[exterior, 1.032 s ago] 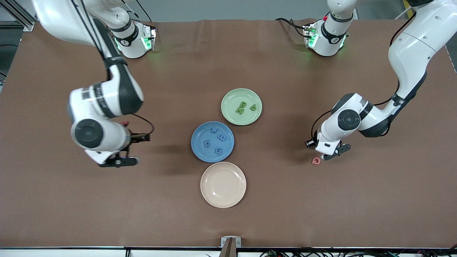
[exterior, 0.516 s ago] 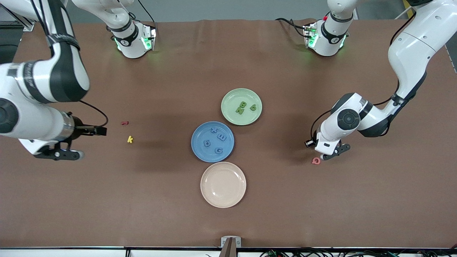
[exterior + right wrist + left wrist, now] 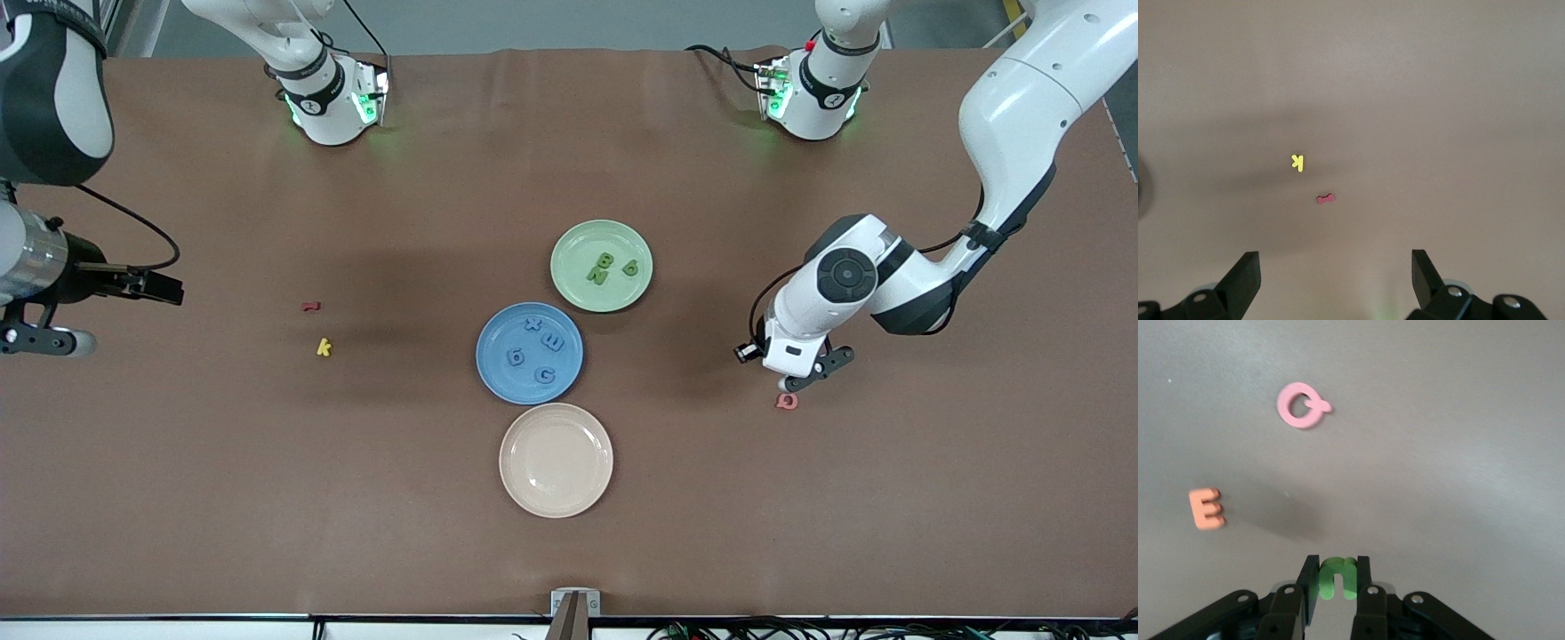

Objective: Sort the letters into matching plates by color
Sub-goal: 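Carry the green n to the green plate with the left gripper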

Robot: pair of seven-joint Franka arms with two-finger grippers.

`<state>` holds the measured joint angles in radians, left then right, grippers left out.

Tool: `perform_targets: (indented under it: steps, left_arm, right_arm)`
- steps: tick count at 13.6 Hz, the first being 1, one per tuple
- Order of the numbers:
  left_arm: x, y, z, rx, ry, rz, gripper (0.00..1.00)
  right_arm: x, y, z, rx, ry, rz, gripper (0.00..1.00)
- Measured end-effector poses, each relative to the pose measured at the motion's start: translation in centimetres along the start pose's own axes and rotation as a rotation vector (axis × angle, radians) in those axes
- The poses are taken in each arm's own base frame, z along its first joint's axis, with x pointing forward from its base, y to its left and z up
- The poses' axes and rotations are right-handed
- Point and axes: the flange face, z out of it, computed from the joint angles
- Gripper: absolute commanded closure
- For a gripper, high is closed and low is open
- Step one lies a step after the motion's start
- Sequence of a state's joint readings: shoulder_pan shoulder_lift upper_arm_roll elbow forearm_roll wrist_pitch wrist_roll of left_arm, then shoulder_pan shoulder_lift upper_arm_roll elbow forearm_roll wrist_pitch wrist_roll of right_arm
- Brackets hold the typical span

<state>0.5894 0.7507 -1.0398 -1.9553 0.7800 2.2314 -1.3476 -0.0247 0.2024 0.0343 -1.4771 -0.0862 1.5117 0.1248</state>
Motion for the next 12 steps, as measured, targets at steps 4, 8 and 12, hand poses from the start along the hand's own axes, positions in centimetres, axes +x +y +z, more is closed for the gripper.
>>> perform_targets:
  steps: [4,8,12]
  left_arm:
    - [-4.6,3.9,-1.5,-0.023,-0.003,-0.074,1.0]
    - [-12.0,8.3,-1.2,-0.018,-0.01,-0.135,1.0]
    - [-18.5,11.4,-1.0,-0.015,-0.012,-0.174,1.0]
  right_arm:
    - [0.0,-0.5,-0.1,0.001,0.003,-0.011,0.0]
    - [0.0,0.2,-0.1,0.019,0.004,-0.046,0.0]
    - [0.2,1.1,-1.5,0.041,0.036,-0.035,0.0]
